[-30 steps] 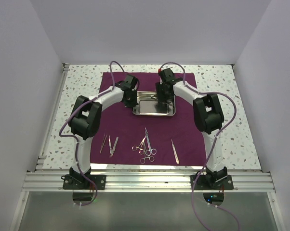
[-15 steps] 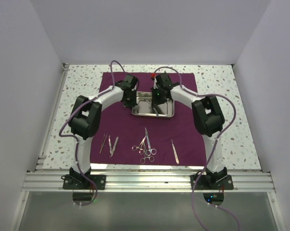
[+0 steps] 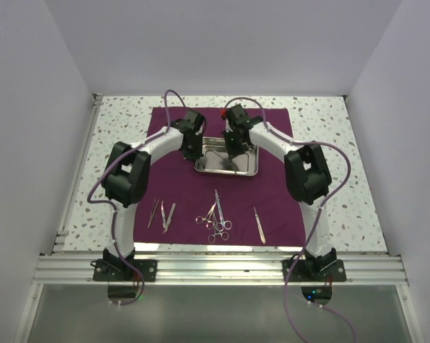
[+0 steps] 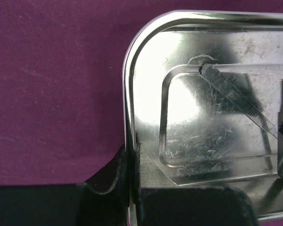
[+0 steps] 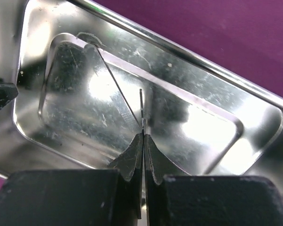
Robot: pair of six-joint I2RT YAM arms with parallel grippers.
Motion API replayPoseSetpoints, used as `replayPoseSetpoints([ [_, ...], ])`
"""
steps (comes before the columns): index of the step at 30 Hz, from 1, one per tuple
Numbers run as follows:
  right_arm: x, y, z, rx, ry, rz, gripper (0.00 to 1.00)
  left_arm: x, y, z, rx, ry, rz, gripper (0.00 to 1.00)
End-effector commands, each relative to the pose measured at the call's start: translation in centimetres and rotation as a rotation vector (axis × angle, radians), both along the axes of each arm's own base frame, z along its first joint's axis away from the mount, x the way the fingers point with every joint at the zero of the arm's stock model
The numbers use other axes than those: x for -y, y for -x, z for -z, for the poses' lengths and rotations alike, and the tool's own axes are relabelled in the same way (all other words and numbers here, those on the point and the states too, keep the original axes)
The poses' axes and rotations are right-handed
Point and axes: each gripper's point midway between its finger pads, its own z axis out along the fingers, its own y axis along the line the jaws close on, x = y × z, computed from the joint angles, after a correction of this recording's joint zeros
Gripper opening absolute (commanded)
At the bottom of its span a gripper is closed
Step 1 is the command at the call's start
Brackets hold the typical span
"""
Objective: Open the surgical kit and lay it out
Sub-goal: Pick up the medical item from the container.
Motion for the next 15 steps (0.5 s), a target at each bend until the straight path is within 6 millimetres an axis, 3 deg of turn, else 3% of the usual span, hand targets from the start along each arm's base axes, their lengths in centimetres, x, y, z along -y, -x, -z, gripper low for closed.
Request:
replayPoseSetpoints([
  [1, 0.6, 0.2, -5.7, 0.067, 0.005, 0.007, 0.00, -0.2, -0.2, -1.4, 0.000, 0.003, -0.007, 0.00],
  [6, 1.4, 0.2, -9.3, 0.137, 0.001, 0.027, 0.00, 0.0, -0.4, -1.4, 0.000, 0.013, -0.013, 0.00],
  [12, 3.6, 1.8, -12.9, 0.199, 0.009, 0.084, 0.00, 0.1, -1.3, -1.0, 0.004, 0.013, -0.023, 0.00],
  [15, 5.1, 3.4, -13.1, 0.178, 0.021, 0.118, 0.00, 0.2, -2.2, -0.6, 0.009, 0.023, -0.035, 0.00],
])
